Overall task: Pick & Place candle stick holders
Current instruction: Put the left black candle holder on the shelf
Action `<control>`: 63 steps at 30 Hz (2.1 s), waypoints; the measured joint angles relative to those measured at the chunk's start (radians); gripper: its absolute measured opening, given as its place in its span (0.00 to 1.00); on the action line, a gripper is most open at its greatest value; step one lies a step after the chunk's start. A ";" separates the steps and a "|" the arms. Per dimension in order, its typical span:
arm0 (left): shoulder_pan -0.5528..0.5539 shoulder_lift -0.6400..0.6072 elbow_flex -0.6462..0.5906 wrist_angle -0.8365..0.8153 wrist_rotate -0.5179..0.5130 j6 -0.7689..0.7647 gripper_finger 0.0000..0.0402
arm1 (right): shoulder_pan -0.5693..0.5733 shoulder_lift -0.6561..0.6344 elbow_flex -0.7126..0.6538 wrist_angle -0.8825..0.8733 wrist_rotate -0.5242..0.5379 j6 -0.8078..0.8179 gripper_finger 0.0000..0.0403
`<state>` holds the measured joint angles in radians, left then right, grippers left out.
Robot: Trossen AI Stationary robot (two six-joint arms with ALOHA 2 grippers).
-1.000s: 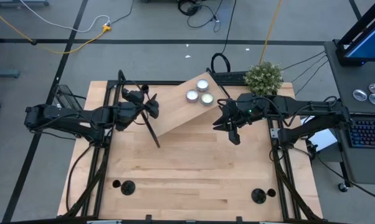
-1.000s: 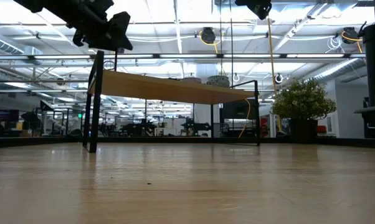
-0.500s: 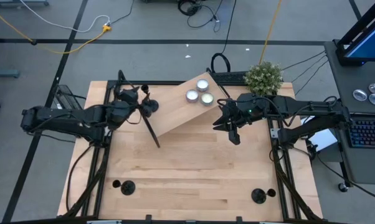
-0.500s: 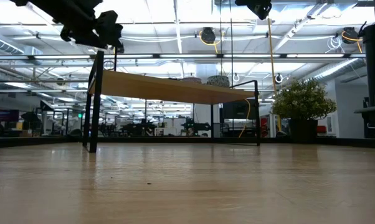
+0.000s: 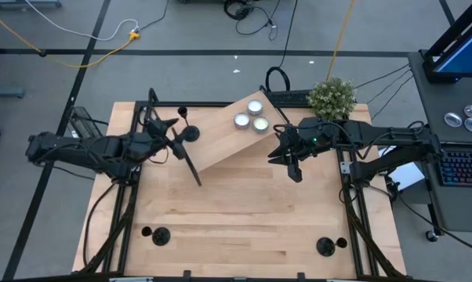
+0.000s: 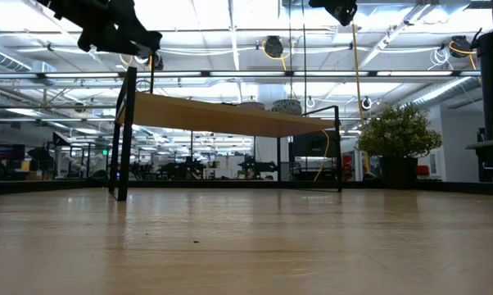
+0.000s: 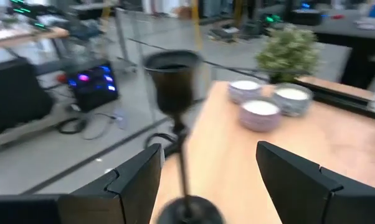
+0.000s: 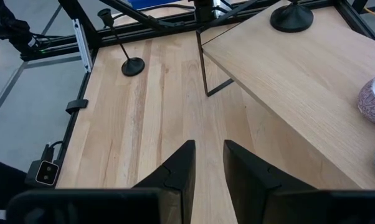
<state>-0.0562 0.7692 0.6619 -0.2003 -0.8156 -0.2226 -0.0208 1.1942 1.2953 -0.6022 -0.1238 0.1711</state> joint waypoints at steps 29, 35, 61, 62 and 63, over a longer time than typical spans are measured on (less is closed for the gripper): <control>-0.394 0.299 0.584 -1.104 1.118 -0.849 0.66 | 0.000 0.000 0.000 0.000 -0.002 0.105 0.18; -0.531 0.305 0.584 -1.227 1.103 -1.090 0.66 | 0.000 0.000 0.000 0.000 -0.002 0.105 0.18; -0.794 0.508 0.585 -1.128 0.880 -1.542 0.66 | 0.000 -0.078 -0.040 0.022 0.051 -0.116 0.18; -0.799 0.508 0.585 -1.128 0.874 -1.550 0.66 | 0.000 -0.101 -0.068 0.036 0.052 -0.111 0.18; -0.802 0.508 0.585 -1.127 0.873 -1.559 0.66 | 0.000 -0.126 -0.103 0.063 0.052 -0.101 0.18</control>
<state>-0.8585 1.2770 1.2465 -1.3277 0.0577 -1.7820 -0.0208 1.0683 1.1928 -0.5391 -0.0719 0.0697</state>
